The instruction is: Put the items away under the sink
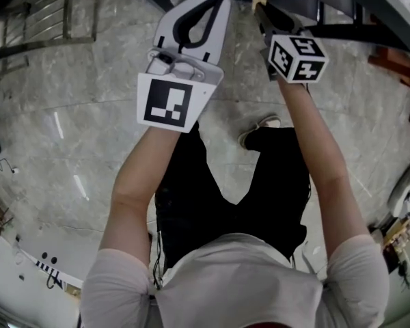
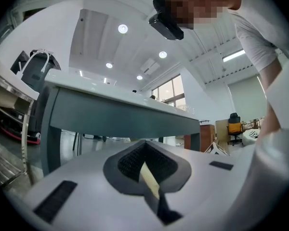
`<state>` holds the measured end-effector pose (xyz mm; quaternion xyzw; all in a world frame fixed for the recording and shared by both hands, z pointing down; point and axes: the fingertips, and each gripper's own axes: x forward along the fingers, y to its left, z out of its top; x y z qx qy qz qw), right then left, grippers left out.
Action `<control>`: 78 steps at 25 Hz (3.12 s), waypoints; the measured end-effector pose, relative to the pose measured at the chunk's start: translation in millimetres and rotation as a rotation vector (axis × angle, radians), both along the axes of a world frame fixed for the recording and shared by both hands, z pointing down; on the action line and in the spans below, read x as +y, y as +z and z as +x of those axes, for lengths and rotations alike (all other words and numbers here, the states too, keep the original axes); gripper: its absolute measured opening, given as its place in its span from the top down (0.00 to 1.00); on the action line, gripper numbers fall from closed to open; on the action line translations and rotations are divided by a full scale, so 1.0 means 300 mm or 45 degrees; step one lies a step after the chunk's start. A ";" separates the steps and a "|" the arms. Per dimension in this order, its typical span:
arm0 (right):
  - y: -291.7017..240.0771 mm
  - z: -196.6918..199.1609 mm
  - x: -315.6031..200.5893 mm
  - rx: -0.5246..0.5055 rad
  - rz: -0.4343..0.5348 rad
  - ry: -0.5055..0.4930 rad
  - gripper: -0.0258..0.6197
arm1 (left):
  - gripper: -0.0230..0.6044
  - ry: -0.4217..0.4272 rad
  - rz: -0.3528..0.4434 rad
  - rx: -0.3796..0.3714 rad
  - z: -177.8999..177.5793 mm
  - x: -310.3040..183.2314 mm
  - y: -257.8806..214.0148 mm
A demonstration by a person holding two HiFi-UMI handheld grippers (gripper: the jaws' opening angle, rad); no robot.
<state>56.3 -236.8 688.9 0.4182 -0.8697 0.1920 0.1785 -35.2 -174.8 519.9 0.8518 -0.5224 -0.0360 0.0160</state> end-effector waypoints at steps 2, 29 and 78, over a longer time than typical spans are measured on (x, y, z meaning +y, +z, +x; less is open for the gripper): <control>0.011 -0.007 -0.046 0.000 -0.003 0.014 0.86 | 0.96 -0.009 0.014 0.029 0.004 -0.035 0.001; 0.073 0.115 -0.398 0.096 0.049 0.217 0.86 | 0.96 -0.003 0.018 0.020 0.020 -0.148 0.110; -0.650 0.318 0.185 0.085 0.039 0.159 0.88 | 0.96 -0.170 -0.234 0.038 0.077 0.072 -0.408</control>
